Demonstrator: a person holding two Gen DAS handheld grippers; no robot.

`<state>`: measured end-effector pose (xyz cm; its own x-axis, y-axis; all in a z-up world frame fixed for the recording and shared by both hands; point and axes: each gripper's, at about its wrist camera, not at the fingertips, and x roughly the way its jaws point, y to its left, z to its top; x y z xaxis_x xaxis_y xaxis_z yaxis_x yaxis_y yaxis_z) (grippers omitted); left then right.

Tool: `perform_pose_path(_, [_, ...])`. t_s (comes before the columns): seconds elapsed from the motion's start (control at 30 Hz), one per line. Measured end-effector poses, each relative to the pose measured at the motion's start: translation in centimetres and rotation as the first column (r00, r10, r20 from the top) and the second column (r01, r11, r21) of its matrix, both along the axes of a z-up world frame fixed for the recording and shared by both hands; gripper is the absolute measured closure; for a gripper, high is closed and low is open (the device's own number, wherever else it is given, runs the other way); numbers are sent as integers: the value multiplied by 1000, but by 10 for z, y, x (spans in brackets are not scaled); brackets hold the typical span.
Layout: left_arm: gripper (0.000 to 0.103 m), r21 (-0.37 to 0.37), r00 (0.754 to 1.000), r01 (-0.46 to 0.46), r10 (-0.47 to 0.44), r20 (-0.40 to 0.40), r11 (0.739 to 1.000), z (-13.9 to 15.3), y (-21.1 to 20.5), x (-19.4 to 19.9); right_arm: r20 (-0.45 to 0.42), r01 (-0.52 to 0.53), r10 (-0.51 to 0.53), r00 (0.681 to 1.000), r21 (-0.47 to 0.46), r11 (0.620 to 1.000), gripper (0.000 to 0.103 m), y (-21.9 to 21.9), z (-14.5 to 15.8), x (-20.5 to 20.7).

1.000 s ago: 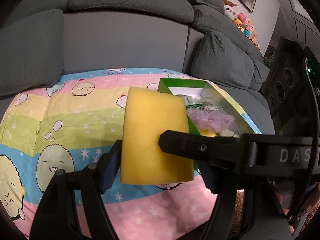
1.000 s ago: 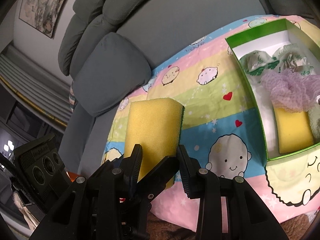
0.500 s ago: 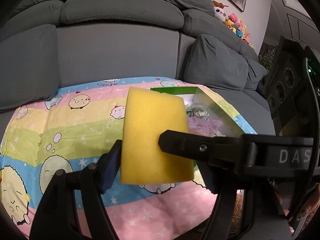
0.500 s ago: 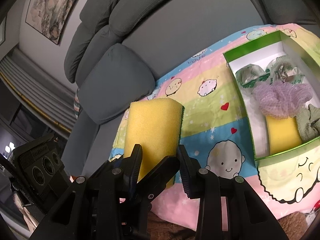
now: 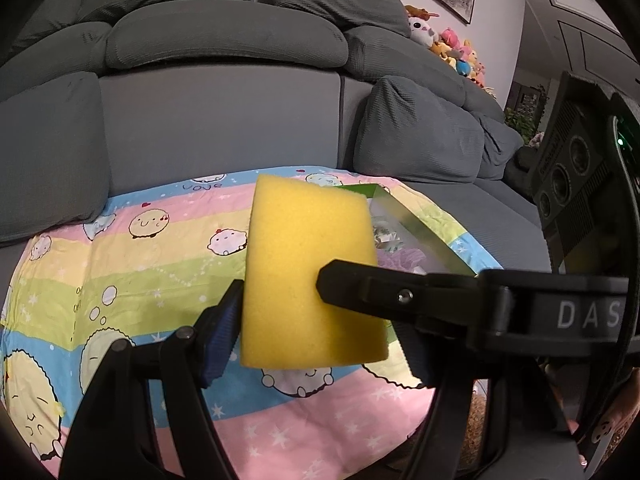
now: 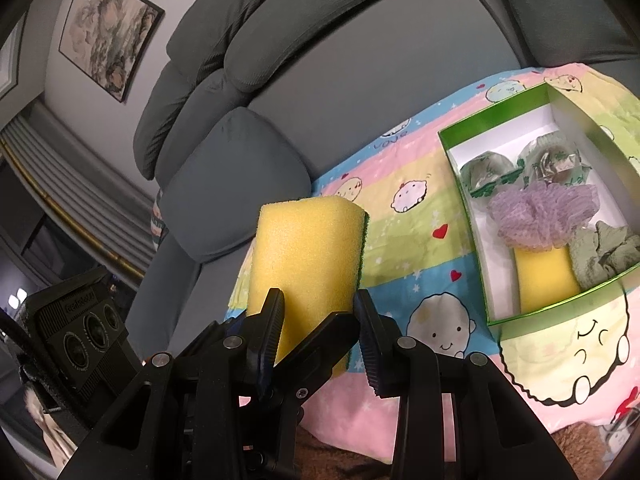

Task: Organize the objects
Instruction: 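Carry the yellow sponge with the right gripper over the green box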

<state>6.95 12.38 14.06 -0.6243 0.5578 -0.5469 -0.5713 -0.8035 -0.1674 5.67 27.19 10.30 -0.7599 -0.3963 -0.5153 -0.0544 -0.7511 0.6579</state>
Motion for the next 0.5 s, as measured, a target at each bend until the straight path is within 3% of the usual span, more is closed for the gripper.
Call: perform_pose_path(0.5, [34, -18, 998, 60, -61, -32, 998, 9, 21, 4, -33, 63, -63, 997, -5, 998, 64, 22, 9, 17])
